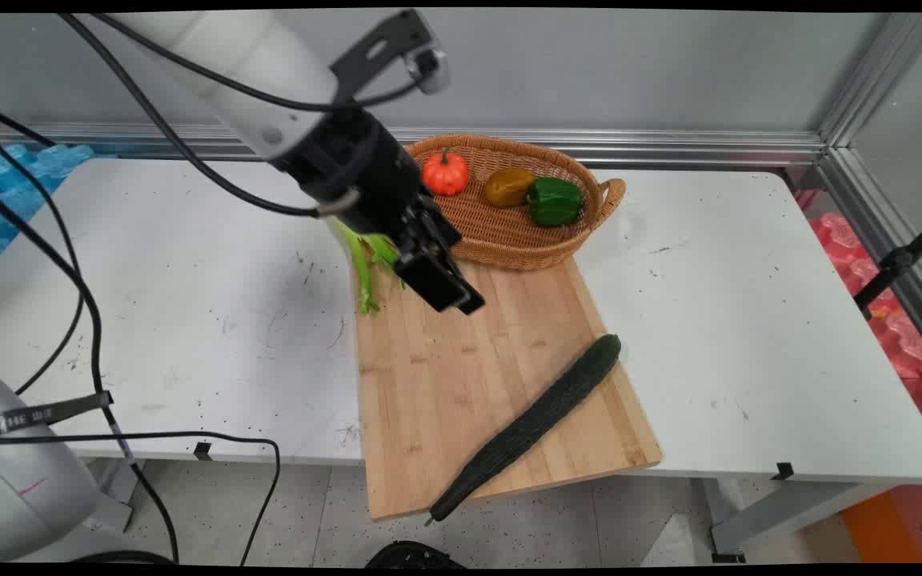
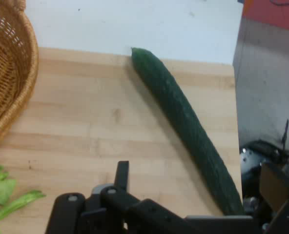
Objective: Pick up the cucumber from the cutting board
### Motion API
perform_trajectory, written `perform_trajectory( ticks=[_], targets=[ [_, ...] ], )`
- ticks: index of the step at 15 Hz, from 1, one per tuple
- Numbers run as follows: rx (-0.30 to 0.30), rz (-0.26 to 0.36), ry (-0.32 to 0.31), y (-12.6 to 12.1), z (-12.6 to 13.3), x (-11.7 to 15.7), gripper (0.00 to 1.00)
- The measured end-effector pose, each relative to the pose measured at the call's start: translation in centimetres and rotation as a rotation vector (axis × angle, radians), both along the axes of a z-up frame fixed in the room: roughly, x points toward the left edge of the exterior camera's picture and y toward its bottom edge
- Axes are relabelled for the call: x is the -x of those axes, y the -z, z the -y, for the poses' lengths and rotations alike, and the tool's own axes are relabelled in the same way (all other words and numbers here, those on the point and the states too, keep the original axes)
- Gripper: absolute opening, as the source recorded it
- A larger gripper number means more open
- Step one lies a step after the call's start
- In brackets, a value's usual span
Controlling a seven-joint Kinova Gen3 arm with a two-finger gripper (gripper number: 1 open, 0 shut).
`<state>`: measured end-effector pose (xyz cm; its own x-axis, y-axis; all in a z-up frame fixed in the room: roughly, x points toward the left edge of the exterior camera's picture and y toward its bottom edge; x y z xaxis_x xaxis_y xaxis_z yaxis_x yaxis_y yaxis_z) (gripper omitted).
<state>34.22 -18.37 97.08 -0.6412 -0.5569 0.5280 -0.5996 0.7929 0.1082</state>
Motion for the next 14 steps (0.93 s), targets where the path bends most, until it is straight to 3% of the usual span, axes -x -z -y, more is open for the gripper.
perform_trajectory(
  ticks=[6, 14],
  targets=[
    [-0.014, 0.016, -0.101, 2.9, 0.5, 4.6, 1.0],
    [-0.045, 0.054, -0.165, 7.2, 1.7, 9.7, 1.0]
  ],
)
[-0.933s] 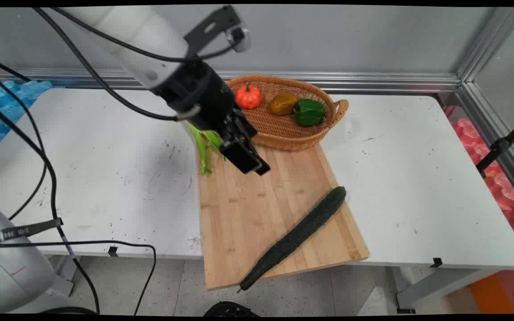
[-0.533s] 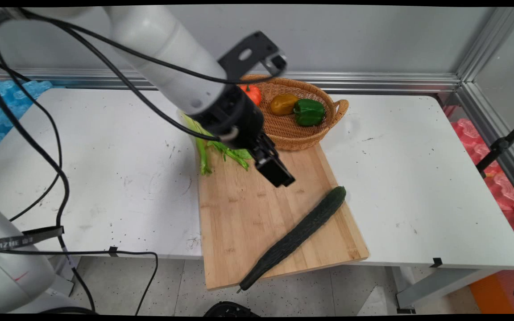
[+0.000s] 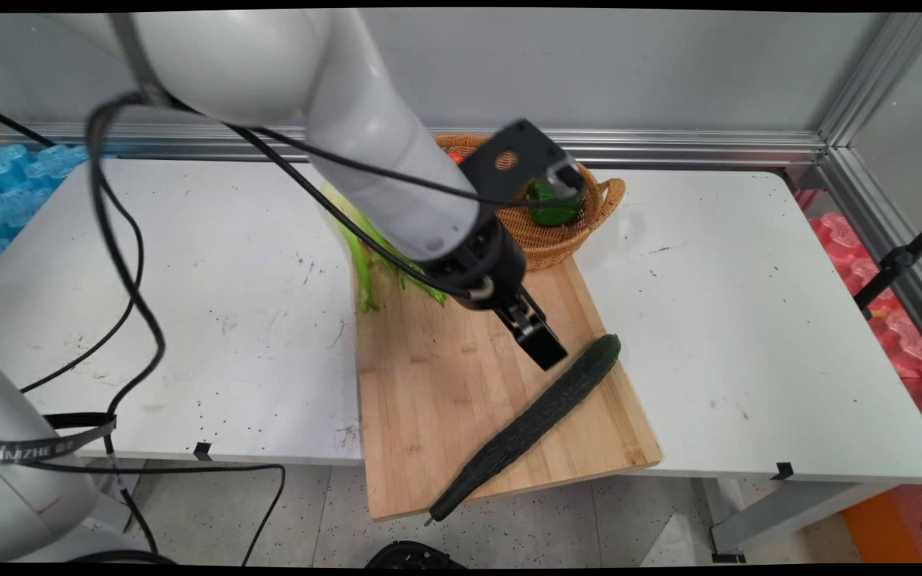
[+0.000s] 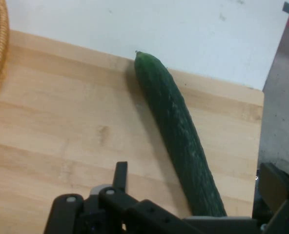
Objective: Pick up the cucumber from the cutting board
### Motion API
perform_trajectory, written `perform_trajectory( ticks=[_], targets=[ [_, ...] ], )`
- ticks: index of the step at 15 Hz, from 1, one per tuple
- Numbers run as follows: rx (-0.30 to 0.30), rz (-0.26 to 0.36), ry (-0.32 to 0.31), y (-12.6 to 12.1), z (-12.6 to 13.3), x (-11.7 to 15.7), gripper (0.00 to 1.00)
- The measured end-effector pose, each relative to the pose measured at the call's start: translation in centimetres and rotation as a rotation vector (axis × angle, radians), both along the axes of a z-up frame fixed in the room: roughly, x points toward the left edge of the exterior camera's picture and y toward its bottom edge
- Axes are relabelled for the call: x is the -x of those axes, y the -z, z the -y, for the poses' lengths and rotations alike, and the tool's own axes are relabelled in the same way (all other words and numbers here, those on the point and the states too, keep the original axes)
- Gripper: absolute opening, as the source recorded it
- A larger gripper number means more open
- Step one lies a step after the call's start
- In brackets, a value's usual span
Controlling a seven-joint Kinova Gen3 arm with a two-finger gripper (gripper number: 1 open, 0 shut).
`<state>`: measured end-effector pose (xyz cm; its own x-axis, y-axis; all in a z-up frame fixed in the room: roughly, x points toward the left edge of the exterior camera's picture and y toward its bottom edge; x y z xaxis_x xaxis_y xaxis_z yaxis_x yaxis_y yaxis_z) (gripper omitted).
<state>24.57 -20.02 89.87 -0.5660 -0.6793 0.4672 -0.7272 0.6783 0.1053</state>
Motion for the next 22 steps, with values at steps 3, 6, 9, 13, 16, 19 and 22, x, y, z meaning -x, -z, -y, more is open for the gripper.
perform_trajectory(
  ticks=[3, 6, 9, 13, 16, 19, 22],
  targets=[
    [-0.013, 0.022, -0.011, 1.7, 0.4, 1.3, 1.0],
    [-0.03, 0.045, -0.016, 3.5, 0.8, 2.6, 1.0],
    [-0.042, 0.057, -0.016, 5.0, 1.2, 3.6, 1.0],
    [-0.062, 0.076, -0.022, 7.1, 1.7, 4.7, 1.0],
    [-0.079, 0.086, -0.029, 8.5, 1.8, 5.6, 1.0],
    [-0.093, 0.096, -0.034, 9.6, 1.8, 6.4, 1.0],
    [-0.102, 0.105, -0.038, 10.4, 1.8, 6.8, 1.0]
  ],
)
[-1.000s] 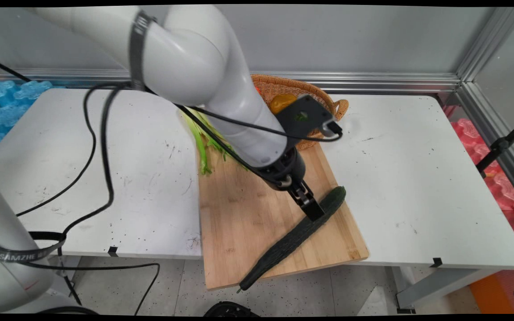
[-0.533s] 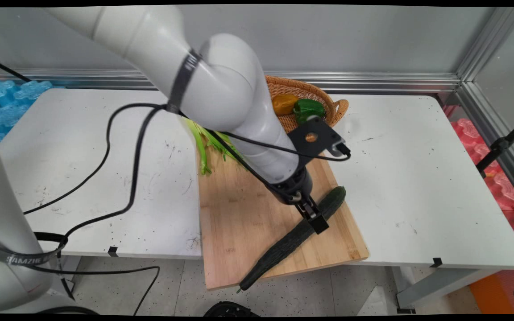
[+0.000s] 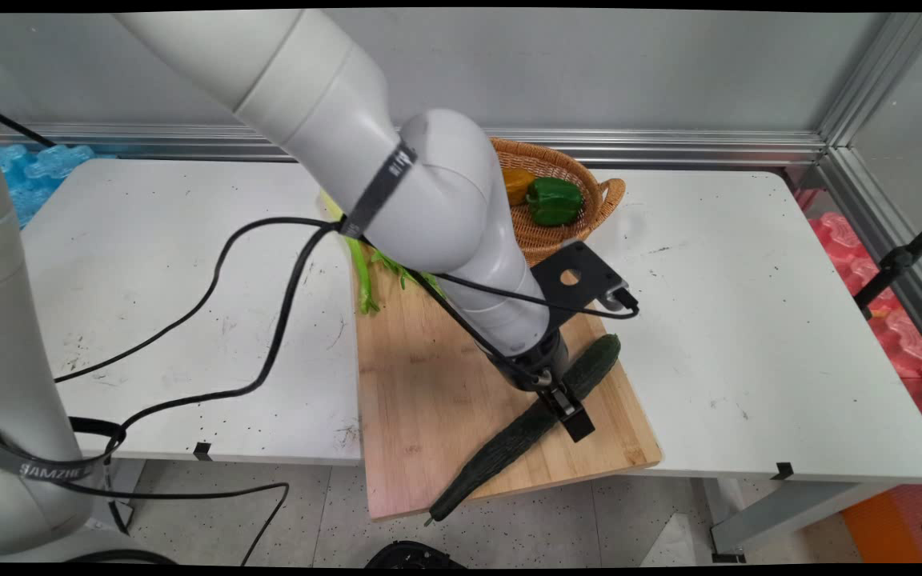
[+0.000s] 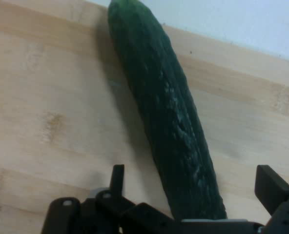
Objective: Pick up the cucumber from the cutting board, then place the picked object in the vegetable basket
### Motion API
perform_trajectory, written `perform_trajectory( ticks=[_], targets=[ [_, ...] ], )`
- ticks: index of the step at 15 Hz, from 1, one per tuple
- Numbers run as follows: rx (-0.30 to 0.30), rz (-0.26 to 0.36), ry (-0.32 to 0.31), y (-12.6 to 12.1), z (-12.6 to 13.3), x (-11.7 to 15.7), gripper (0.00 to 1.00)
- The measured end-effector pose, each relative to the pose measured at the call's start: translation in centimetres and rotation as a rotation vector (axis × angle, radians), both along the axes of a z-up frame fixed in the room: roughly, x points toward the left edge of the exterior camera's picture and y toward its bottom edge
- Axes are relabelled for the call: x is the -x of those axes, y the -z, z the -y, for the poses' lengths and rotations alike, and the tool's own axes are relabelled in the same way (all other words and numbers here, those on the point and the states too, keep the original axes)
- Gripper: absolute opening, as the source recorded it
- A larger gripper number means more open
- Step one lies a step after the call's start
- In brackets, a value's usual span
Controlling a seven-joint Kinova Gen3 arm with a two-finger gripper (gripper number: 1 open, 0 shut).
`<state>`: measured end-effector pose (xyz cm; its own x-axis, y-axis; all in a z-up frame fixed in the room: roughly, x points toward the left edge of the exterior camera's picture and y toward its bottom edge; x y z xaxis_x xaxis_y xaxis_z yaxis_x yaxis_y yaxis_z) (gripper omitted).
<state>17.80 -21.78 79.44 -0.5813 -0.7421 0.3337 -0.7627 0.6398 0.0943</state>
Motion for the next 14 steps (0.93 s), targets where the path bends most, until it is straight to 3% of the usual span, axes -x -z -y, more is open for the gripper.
perform_trajectory(
  ticks=[4, 5, 14],
  targets=[
    [-0.008, 0.012, -0.004, 0.9, 0.0, 0.5, 1.0],
    [-0.008, 0.012, -0.004, 1.1, 0.0, 0.6, 0.0],
    [0.023, -0.001, 0.026, 0.4, -0.5, 0.0, 0.0]
  ],
)
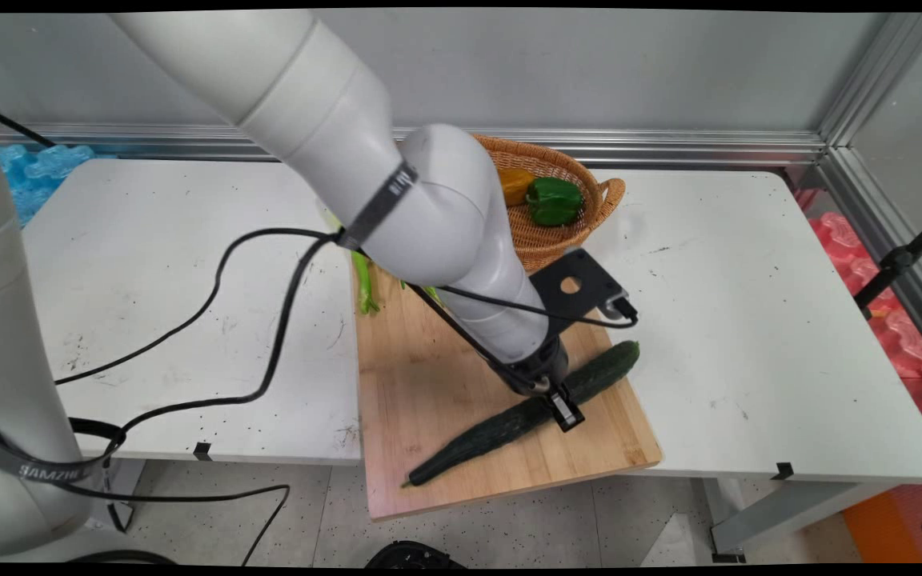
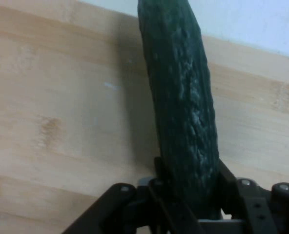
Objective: Place the picked object in the vegetable basket
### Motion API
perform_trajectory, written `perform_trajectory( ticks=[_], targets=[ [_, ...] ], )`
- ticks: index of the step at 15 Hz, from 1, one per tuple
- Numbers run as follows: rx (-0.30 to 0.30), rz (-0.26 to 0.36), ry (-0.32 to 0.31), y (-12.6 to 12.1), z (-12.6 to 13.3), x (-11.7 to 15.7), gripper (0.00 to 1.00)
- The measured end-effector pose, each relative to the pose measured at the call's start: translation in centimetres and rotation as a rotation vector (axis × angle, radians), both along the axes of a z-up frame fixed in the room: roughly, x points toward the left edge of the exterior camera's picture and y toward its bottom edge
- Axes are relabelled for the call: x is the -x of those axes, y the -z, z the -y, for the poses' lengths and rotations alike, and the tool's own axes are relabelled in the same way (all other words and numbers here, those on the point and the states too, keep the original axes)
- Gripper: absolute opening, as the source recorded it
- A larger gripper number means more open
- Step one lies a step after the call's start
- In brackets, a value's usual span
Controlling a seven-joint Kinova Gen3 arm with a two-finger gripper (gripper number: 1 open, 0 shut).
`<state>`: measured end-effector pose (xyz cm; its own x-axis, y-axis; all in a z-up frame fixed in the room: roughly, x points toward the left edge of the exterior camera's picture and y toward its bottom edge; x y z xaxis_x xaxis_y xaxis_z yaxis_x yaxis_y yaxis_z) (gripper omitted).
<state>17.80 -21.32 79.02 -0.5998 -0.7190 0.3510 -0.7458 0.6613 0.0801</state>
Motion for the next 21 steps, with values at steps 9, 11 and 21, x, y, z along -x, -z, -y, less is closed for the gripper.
perform_trajectory(
  ticks=[9, 11, 21],
  targets=[
    [0.079, -0.02, 0.069, -5.7, -0.2, -4.1, 0.0],
    [0.102, -0.031, 0.101, -7.4, 0.2, -5.4, 0.0],
    [0.168, -0.041, 0.287, -14.8, 2.7, -13.6, 0.0]
  ],
)
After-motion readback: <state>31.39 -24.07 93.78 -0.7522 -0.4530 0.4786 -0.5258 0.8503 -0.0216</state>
